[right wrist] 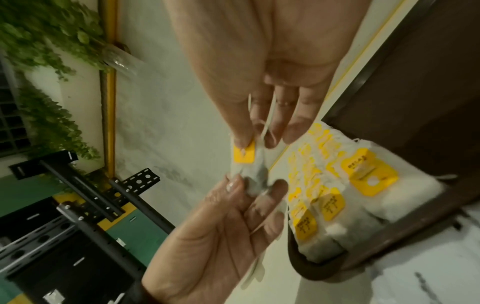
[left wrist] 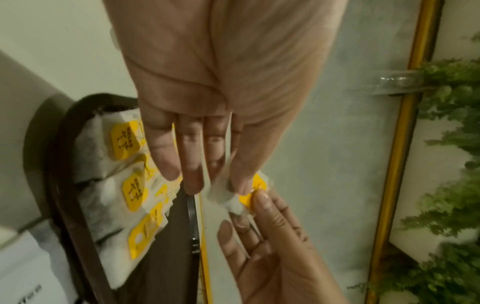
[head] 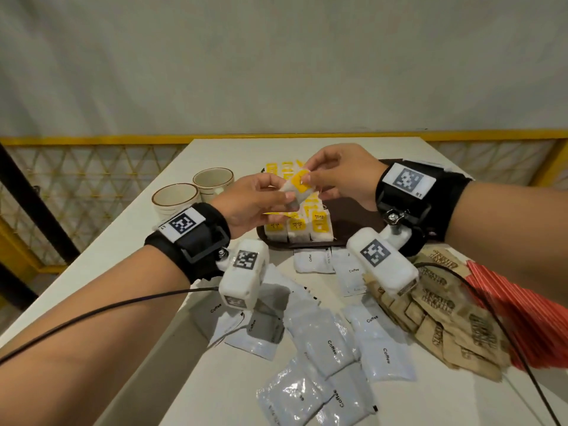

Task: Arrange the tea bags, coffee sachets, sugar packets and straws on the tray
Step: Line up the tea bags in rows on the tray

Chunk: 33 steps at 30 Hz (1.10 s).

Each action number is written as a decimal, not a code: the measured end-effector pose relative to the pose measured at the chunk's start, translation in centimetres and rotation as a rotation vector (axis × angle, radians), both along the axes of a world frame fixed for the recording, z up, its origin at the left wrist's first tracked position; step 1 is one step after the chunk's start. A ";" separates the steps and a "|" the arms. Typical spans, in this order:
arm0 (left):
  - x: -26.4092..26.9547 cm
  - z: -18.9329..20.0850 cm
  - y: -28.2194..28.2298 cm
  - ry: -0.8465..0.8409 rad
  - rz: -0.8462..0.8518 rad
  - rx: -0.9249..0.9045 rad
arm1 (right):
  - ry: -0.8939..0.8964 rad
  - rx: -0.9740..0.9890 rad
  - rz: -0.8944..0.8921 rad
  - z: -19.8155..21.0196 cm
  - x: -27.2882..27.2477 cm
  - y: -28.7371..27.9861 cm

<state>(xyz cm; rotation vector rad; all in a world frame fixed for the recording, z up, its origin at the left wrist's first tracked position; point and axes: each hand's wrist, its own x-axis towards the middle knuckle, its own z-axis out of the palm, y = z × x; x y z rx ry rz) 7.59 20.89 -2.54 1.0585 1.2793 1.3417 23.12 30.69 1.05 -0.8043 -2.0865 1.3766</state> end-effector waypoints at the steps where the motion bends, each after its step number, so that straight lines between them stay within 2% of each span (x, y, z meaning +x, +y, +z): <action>1: -0.2 -0.1 -0.1 0.040 0.009 -0.017 | -0.003 0.032 0.005 0.2 0.0 0.1; 5: -1.1 -0.4 -0.4 0.178 0.056 -0.051 | -0.256 0.242 0.136 1.0 -0.1 0.1; 7: -1.5 -0.5 -0.6 0.222 0.076 -0.054 | -0.317 0.223 0.193 1.4 0.0 0.1; 10: -1.9 -0.6 -0.7 0.284 0.099 -0.071 | -0.304 0.201 0.187 1.5 -0.2 -0.1; 14: -2.1 -1.2 -0.7 0.444 0.121 -0.142 | -0.250 0.232 0.122 0.6 -1.0 -0.4; 17: -1.4 -1.2 -0.9 0.511 0.047 -0.198 | -0.329 0.270 0.172 -0.6 -1.6 -0.8; 23: -1.7 -0.8 -0.9 0.936 0.039 -0.220 | -0.424 0.370 0.218 -2.1 -3.2 -1.3; 29: -1.5 -1.1 -0.7 1.015 0.093 -0.255 | -0.402 0.380 0.177 -3.2 -3.9 -0.8; 33: -1.6 -2.1 -0.6 0.941 0.143 -0.294 | -0.357 0.526 0.088 -3.1 -3.7 -0.3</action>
